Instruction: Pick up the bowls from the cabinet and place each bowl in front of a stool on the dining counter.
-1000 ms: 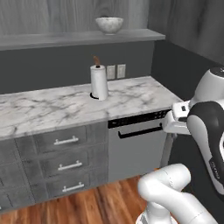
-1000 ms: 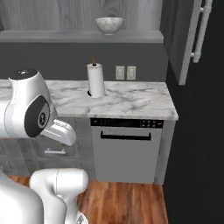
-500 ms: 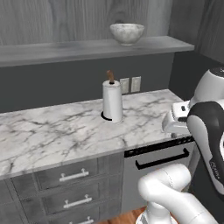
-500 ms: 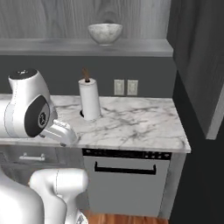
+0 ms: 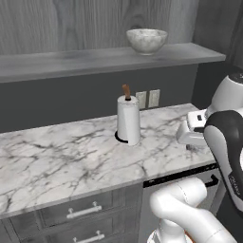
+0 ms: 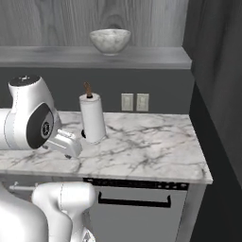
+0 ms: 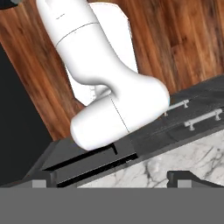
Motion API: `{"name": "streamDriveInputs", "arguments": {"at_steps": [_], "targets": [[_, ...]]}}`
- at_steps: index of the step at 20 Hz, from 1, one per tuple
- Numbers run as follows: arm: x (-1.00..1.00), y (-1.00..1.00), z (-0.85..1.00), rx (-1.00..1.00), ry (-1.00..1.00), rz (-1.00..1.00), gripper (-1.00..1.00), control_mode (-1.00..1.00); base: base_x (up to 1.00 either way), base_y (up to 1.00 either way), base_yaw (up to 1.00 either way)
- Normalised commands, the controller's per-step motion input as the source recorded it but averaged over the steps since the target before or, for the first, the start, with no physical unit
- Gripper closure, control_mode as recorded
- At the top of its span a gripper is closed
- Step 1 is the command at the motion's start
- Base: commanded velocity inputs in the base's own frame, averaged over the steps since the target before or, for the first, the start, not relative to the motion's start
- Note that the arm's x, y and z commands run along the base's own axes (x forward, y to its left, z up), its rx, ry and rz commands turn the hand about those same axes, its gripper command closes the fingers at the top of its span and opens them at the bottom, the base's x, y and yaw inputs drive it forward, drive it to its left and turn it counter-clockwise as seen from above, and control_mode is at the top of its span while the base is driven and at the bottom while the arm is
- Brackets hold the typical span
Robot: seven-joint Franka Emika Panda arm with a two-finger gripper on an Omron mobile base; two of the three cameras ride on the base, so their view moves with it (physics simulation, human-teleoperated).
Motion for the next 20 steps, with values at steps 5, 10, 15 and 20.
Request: {"name": "streamDriveInputs", "arguments": {"at_steps": [5,10,15,20], "targets": [[0.0,0.0,0.0,0.0,0.0,0.0,-1.0,1.0,0.79,0.0,-0.06],[0.0,0.0,0.0,0.0,0.0,0.0,-1.0,1.0,0.25,0.03,-0.08],[0.0,0.0,0.0,0.0,0.0,0.0,-1.0,1.0,0.01,0.01,0.0],[0.0,0.0,0.0,0.0,-0.02,-0.01,-1.0,-1.0,0.0,0.0,0.0]]}}
